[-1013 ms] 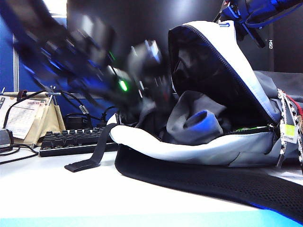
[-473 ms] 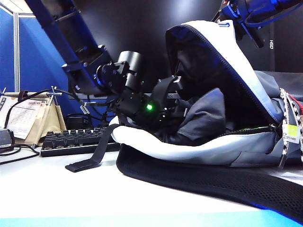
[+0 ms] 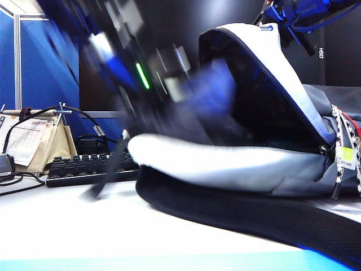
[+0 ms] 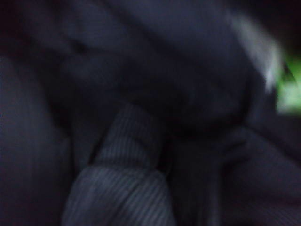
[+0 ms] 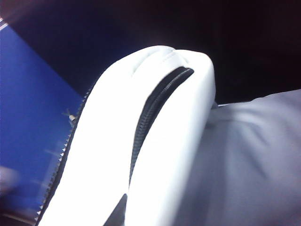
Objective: Take the gray clothes out of the backpack.
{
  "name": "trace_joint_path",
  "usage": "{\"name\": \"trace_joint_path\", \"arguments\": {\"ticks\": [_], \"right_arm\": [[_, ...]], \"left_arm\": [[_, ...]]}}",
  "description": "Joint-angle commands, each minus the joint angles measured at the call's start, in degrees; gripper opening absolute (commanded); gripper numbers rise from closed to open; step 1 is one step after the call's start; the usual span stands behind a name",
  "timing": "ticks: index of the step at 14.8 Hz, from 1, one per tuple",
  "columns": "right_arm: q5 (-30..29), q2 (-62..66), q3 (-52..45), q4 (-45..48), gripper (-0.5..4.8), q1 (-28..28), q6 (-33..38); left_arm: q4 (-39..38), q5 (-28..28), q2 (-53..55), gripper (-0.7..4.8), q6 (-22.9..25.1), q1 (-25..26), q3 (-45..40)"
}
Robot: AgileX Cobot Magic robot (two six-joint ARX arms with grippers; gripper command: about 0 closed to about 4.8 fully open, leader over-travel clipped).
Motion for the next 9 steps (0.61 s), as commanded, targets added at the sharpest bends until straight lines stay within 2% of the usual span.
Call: {"name": "trace_joint_path", "arguments": {"ticks": [1,3,6,9], "right_arm": [[2.99,-0.83,0.76,4.48,-0.07,-0.59,-0.57],[3.13,-0.83,0.76,4.44,-0.07,-1.05,-1.97],[3.10,-0.81,0.68,2.60,-0.07,-0.98,-4.00],[2.86,-0.79,0.57,0.00,-0.07,-0.81,-4.76]], "left_arm": [[-5.46,-4.83,-12.83,-0.05,1.68,3.43,0.50],[-10.45,-8.44,-19.71,-0.05,3.41,4.92,0.50],[-19.98,-17.92,-28.04,-0.05,6.62,8.02,0.35],[-25.77,-24.59,-31.87,-0.05,8.31,11.47,0.26]]}}
